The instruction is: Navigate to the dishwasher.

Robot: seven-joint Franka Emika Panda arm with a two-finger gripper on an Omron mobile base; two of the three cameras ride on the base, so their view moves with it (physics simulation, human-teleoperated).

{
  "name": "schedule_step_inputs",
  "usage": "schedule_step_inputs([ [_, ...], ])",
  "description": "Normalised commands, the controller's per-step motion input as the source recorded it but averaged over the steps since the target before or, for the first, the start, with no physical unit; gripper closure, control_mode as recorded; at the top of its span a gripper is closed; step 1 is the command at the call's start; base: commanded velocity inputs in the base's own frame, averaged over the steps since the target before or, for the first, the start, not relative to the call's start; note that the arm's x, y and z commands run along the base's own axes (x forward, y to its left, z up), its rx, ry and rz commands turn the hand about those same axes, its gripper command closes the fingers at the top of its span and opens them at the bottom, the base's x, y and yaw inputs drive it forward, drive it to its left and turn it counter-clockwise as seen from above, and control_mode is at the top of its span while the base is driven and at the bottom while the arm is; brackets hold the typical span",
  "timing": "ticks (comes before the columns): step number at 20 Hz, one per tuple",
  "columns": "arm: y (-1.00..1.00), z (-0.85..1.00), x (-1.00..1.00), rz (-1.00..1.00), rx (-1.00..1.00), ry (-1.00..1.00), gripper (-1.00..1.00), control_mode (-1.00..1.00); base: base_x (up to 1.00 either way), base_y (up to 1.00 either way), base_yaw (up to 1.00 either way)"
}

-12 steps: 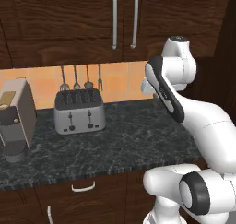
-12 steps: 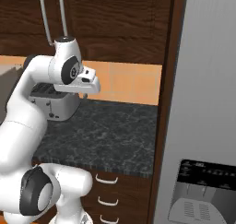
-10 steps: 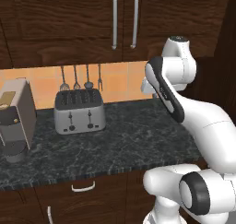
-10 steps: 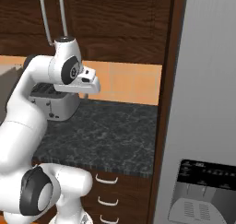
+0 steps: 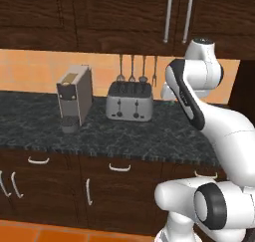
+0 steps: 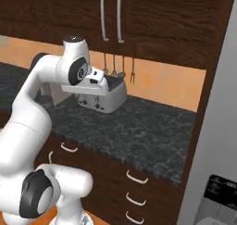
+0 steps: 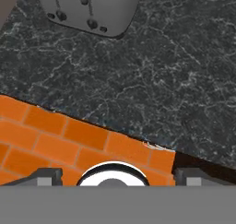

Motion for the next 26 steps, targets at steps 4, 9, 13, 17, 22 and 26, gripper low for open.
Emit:
schedule_step_inputs([
  [4, 0.0, 0.0, 0.0, 0.0, 0.0, 0.0, -1.0, 1.0, -0.31, 0.26, 0.66],
  [9, 0.0, 0.0, 0.0, 0.0, 0.0, 0.0, -1.0, 1.0, 0.0, 0.49, 0.54],
  [13, 0.0, 0.0, 0.0, 0.0, 0.0, 0.0, -1.0, 1.0, 0.01, 0.39, 0.68],
  [17, 0.0, 0.0, 0.0, 0.0, 0.0, 0.0, -1.0, 1.0, 0.0, 0.41, 0.81],
  [22, 0.0, 0.0, 0.0, 0.0, 0.0, 0.0, -1.0, 1.0, 0.0, 0.47, 0.84],
  [26, 0.0, 0.0, 0.0, 0.0, 0.0, 0.0, -1.0, 1.0, 0.0, 0.5, 0.83],
])
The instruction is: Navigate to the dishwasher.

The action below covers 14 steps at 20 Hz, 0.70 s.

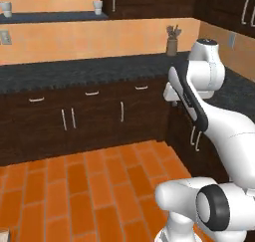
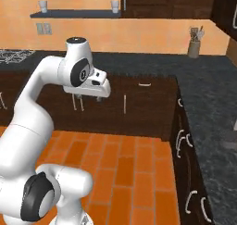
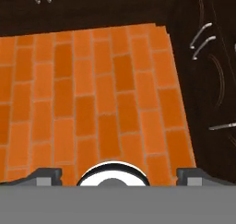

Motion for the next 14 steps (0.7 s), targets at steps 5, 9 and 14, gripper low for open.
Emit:
schedule_step_inputs([
  [5, 0.0, 0.0, 0.0, 0.0, 0.0, 0.0, -1.0, 1.0, 0.0, 0.47, 0.82],
  [9, 0.0, 0.0, 0.0, 0.0, 0.0, 0.0, -1.0, 1.0, 0.0, 0.27, 0.83],
  [14, 0.0, 0.0, 0.0, 0.0, 0.0, 0.0, -1.0, 1.0, 0.0, 0.0, 0.79],
])
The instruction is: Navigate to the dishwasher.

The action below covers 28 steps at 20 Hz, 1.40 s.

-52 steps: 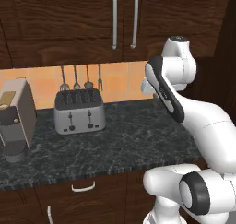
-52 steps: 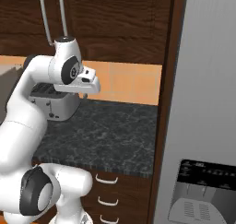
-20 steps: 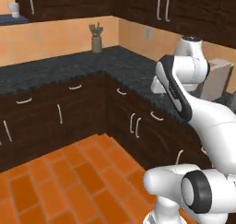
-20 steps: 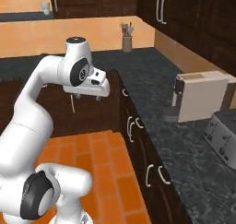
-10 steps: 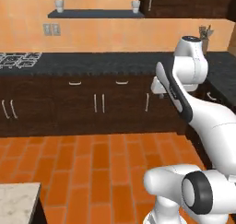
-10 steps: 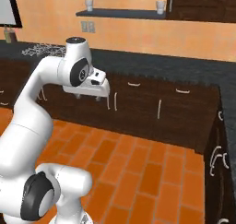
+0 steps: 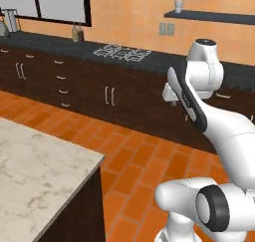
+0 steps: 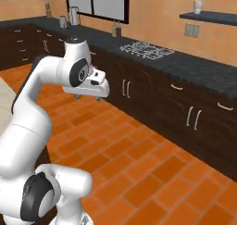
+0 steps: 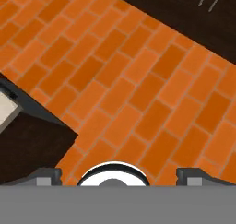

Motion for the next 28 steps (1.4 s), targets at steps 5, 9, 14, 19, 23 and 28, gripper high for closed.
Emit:
schedule_step_inputs([
  [5, 0.0, 0.0, 0.0, 0.0, 0.0, 0.0, -1.0, 1.0, 0.01, 0.0, 0.76],
  [9, 0.0, 0.0, 0.0, 0.0, 0.0, 0.0, -1.0, 1.0, 0.06, 0.0, 0.69],
  [14, 0.0, 0.0, 0.0, 0.0, 0.0, 0.0, -1.0, 1.0, 0.22, -0.03, 0.65],
  [19, 0.0, 0.0, 0.0, 0.0, 0.0, 0.0, -1.0, 1.0, 0.36, -0.17, 0.58],
  [23, 0.0, 0.0, 0.0, 0.0, 0.0, 0.0, -1.0, 1.0, 0.53, -0.11, 0.57],
  [28, 0.0, 0.0, 0.0, 0.0, 0.0, 0.0, -1.0, 1.0, 0.69, -0.42, 0.37],
])
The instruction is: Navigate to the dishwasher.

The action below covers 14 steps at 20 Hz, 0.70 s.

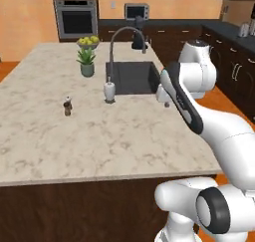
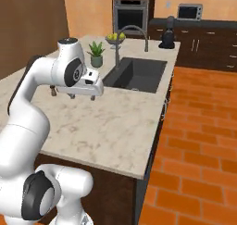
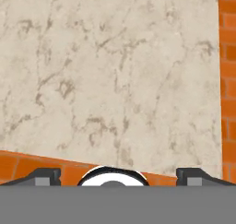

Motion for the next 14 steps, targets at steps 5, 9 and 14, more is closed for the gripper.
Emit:
schedule_step_inputs([
  [5, 0.0, 0.0, 0.0, 0.0, 0.0, 0.0, -1.0, 1.0, -0.05, 0.01, 0.54],
  [9, 0.0, 0.0, 0.0, 0.0, 0.0, 0.0, -1.0, 1.0, 0.0, 0.04, 0.74],
  [14, 0.0, 0.0, 0.0, 0.0, 0.0, 0.0, -1.0, 1.0, -0.15, -0.34, 0.68],
])
